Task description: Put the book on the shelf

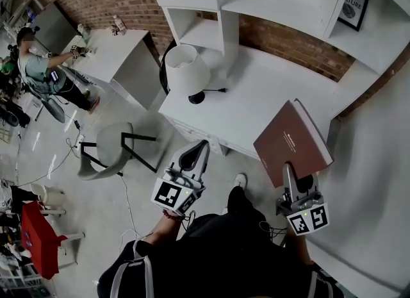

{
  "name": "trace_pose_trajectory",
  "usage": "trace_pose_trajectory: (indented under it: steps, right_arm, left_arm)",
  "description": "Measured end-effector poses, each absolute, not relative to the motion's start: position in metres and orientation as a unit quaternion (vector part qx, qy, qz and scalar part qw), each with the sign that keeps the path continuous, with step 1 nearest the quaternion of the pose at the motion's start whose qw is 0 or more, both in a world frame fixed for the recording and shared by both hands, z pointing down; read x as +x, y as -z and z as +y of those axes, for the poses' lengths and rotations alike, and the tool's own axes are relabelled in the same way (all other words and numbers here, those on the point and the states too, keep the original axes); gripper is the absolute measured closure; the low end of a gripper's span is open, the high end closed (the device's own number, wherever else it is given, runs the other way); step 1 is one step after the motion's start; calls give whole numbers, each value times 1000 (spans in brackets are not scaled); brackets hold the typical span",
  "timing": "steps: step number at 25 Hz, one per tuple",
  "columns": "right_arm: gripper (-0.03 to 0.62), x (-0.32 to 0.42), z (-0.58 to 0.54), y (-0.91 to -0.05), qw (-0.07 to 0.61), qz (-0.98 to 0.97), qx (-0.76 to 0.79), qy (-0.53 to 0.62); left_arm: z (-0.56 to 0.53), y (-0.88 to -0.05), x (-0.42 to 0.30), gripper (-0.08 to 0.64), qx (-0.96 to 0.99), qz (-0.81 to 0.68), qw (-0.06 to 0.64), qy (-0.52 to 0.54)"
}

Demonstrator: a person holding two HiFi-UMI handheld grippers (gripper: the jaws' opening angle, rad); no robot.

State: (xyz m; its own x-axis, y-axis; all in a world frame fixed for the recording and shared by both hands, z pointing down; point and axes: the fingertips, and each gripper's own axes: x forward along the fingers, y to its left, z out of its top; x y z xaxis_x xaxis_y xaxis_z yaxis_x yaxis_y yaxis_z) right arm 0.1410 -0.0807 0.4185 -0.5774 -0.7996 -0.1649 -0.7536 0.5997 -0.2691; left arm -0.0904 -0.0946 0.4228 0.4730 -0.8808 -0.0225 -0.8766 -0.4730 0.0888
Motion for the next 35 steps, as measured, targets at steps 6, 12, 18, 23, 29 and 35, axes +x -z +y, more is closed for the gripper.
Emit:
trace_pose_trajectory:
  steps: [6,12,18,23,29,35]
  right_arm:
    - [442,133,-138,-409,141,889,-429,74]
    - [442,132,-185,-400,147,893,-421,67]
    - [442,122,-230,-383,152,901,-405,45]
    - [442,110,-269,-364,148,904,-401,18]
    - [442,93,-308,-327,155,903,-401,-28]
    - [442,70,-354,-284,155,890,-424,-60]
  left_arm:
    - [-148,-413,-96,540,856,-516,16,31]
    - [-196,-409,-94,540,854,-520,19,28]
    - [-234,-398,-97,540,849,-528,3,28]
    - [-266,-381,-107,540,837,-545,-18,45]
    - [-294,-368,-118,540,829,-557,-34,44]
    - [-322,-358,-132,540,835,-546,-49,39]
